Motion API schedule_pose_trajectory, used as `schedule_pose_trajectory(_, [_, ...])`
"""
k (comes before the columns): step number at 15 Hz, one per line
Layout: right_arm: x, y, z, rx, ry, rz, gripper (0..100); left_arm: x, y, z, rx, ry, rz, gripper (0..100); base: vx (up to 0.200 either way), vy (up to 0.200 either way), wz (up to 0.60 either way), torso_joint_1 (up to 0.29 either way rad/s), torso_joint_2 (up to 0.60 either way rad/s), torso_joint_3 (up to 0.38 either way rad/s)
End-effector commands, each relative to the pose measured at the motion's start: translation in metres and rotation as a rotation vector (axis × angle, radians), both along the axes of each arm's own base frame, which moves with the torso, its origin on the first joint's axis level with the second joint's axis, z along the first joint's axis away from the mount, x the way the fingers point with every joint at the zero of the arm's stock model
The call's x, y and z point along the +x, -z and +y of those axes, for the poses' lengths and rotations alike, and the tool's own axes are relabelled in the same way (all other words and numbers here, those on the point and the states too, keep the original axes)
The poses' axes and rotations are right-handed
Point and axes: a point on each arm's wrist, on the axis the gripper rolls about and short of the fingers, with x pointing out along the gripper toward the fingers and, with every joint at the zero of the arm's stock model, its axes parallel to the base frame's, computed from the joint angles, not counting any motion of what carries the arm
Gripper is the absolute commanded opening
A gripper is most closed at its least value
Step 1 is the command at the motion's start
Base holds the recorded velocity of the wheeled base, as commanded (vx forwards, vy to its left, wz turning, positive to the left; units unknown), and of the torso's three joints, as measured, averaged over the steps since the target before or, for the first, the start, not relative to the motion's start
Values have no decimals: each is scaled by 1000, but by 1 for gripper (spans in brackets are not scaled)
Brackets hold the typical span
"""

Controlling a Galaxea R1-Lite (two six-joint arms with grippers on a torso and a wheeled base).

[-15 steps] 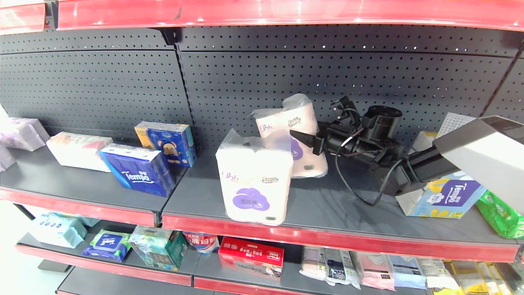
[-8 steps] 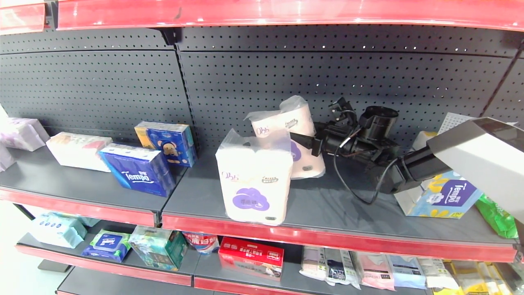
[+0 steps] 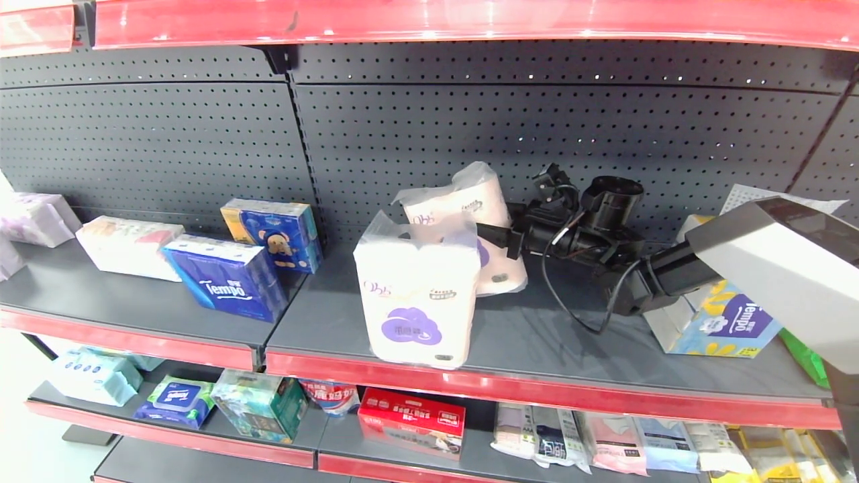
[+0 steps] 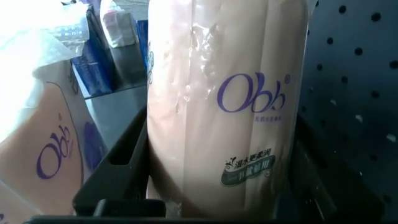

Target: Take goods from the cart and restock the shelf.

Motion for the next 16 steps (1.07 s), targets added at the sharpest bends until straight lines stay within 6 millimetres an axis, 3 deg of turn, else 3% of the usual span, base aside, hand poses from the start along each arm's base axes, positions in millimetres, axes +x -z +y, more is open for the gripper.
schedule_pose_trajectory(1, [4,5,3,-1,-6,2,0,0,0,0,0,-1,0,100,0,0,0,0,0,0])
schedule_pose_trajectory(7, [7,14,16,-3,-29,10,0,0,0,0,0,-1,0,100,0,0,0,0,0,0])
schedule_pose_trajectory(16, [13,37,11,-23,-18,68,0,0,0,0,0,-1,0,100,0,0,0,0,0,0])
